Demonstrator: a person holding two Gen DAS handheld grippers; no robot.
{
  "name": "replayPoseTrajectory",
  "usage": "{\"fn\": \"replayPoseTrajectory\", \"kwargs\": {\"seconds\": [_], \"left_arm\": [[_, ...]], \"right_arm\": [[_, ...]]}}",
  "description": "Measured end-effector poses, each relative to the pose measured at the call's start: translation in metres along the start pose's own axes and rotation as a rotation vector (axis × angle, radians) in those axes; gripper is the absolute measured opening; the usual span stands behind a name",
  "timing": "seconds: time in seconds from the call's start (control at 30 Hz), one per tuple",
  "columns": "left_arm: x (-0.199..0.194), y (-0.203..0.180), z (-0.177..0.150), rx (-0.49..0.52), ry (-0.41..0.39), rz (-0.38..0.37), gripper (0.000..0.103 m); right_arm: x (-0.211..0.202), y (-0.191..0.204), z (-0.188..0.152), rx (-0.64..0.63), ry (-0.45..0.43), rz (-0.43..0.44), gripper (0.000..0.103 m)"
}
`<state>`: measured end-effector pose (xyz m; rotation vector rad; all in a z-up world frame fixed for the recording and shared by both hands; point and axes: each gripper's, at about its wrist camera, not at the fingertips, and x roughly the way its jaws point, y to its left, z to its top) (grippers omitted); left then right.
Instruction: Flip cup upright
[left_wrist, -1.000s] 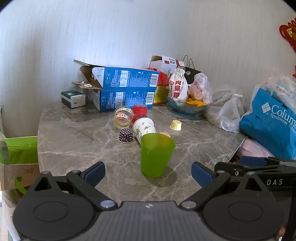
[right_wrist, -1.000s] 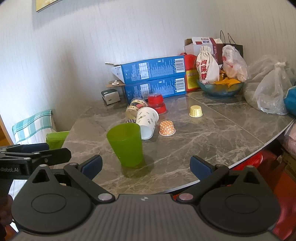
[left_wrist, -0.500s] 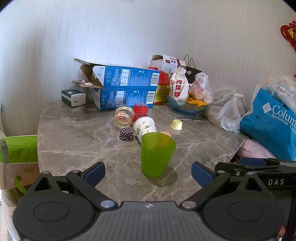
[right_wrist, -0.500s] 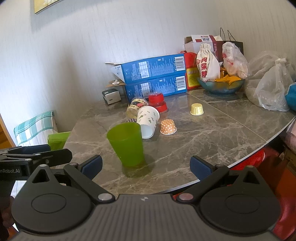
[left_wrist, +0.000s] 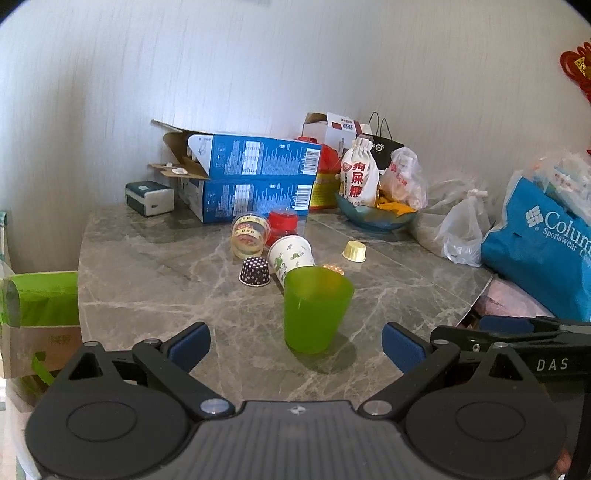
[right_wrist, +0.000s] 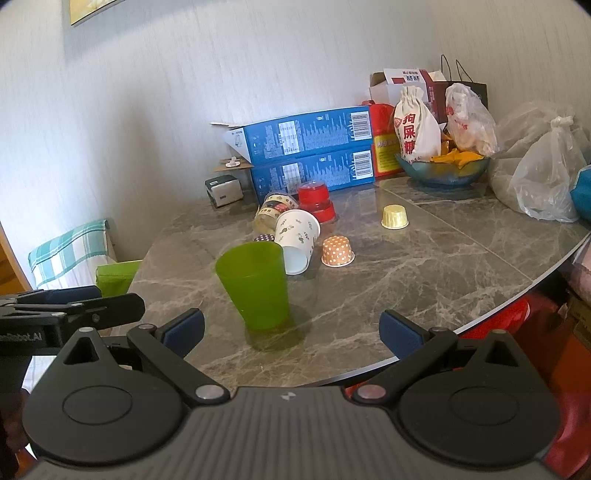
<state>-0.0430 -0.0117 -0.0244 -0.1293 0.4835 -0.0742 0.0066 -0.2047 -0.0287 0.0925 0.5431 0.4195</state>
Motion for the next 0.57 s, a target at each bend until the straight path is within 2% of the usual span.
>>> {"fn": "replayPoseTrajectory", "kwargs": {"seconds": [0.57], "left_arm": [[-0.0020, -0.0002, 0.0004, -0.014, -0.006, -0.012, 0.101]], "right_arm": [[-0.0012, 0.0018, -0.0003, 0.000, 0.000, -0.001, 0.102]]}}
